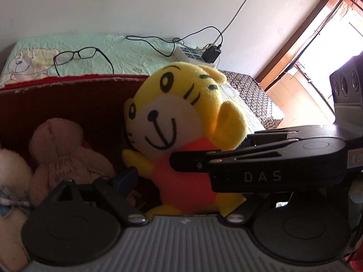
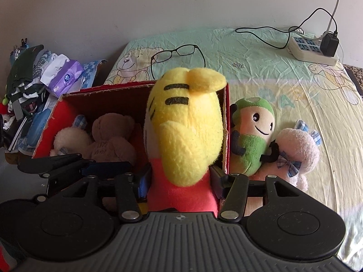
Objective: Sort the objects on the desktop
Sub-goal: 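Lower the yellow tiger into the red box and open both tools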
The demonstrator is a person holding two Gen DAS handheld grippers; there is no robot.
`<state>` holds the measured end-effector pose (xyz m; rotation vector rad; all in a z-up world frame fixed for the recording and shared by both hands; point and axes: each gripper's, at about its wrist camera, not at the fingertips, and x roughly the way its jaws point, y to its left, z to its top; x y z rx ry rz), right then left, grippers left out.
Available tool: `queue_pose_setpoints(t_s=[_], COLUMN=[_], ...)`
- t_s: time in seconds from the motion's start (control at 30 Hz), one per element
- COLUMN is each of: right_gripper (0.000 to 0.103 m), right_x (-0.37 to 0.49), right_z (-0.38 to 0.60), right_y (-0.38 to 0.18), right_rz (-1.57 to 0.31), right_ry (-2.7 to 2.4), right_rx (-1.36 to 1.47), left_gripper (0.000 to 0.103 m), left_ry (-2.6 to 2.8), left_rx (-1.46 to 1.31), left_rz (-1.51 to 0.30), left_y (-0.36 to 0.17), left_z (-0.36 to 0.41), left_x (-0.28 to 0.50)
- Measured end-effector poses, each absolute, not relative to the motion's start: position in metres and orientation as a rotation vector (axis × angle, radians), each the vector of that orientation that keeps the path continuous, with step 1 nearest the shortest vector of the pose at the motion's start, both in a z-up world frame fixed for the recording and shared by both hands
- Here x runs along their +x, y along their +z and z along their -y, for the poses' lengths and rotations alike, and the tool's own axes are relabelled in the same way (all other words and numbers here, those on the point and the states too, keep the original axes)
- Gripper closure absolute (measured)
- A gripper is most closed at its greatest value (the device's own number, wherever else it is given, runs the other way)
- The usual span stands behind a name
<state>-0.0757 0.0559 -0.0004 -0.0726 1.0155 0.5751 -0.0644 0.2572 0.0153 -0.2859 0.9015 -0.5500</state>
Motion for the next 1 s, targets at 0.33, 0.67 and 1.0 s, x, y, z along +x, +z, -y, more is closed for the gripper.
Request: queue_pose_setpoints(t_s=[0.33,0.67,1.0], right_gripper=[0.051,0.073,0.070], right_x=[-0.085,-0.076,-0.080], right_z=[-0.026,-0.027,-0.020], right_y=[0.023,0.010,0.000], right_rz=[-0.842,-0.812,-0.803], right_ry=[0.566,0.571,0.546], right_rx=[0.062,0.188,0.224], left_gripper=[0.011,0.008,0.004], left_ry=[-0.531,-0.508,-0.495], left_rx=[-0.292,-0.275,-0.279], left_rz=[-0.916,-0.941,-0.951], left_y=[0.012,0.006,0.002], left_z=[-0.259,-0.253,-0.252], left_x=[-0.058,-0.052,-0.049])
